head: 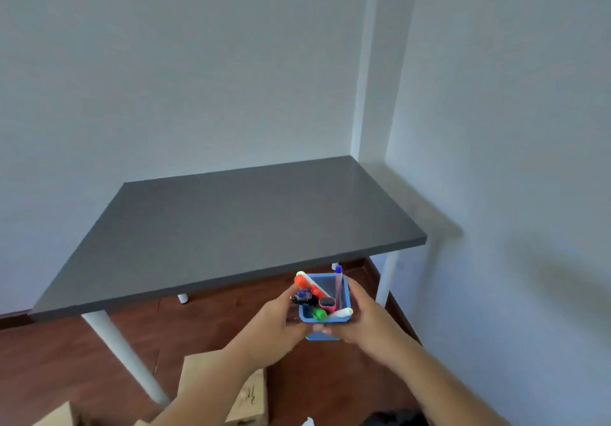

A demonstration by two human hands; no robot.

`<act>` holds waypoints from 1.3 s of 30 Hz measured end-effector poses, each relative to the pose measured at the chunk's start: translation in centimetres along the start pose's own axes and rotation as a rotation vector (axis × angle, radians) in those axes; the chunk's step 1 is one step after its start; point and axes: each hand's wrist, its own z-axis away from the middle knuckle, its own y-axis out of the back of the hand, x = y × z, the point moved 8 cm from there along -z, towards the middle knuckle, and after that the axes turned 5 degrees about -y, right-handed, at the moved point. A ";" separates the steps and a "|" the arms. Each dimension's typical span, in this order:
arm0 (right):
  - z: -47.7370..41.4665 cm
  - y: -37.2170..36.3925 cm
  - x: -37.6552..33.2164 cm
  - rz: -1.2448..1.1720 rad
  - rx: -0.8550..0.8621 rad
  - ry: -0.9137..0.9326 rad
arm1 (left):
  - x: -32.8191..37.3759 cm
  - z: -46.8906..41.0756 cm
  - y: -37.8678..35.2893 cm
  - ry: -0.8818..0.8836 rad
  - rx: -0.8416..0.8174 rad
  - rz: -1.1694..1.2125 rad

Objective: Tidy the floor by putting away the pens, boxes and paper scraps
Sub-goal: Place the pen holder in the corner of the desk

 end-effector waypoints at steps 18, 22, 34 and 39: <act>-26.9 5.9 -2.4 -0.075 0.247 -0.059 | -8.6 -27.4 9.9 0.029 0.092 0.159; -30.7 6.8 -0.3 -0.125 0.338 -0.117 | -10.8 -31.8 9.9 0.038 0.024 0.149; -41.5 10.7 3.6 -0.085 0.476 -0.167 | -17.0 -43.8 8.8 0.021 -0.039 0.096; -46.4 12.8 5.3 -0.080 0.504 -0.145 | -18.2 -48.7 8.5 0.037 -0.056 0.025</act>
